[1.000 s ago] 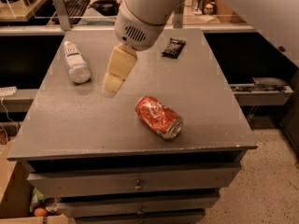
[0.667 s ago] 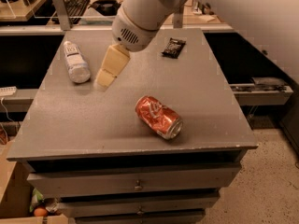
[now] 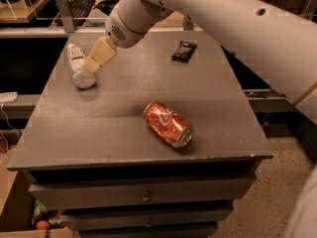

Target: Pick blue plastic bottle

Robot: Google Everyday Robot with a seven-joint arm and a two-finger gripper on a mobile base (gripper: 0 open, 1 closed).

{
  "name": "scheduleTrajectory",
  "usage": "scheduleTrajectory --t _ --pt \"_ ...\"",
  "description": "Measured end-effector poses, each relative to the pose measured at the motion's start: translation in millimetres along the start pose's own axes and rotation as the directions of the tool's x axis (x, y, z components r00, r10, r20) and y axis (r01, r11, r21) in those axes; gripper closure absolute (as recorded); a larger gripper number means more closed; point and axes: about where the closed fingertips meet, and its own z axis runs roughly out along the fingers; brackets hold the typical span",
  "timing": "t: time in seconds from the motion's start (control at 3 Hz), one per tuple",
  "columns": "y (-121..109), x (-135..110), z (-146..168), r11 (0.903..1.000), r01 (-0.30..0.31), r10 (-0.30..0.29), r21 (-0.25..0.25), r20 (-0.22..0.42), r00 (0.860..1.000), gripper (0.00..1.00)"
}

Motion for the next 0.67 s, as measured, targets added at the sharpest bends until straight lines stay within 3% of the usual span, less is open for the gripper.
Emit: scheduleTrajectory --t 0.33,0.67 --pt "-13.5 -21.9 55.5 0.9926 -0.12 0.12 -0.015 0.008 0.993 0.0" --pt "-18.1 -30.4 88.0 0.9767 -0.214 0.214 -0.001 -0.025 0.976 0.0"
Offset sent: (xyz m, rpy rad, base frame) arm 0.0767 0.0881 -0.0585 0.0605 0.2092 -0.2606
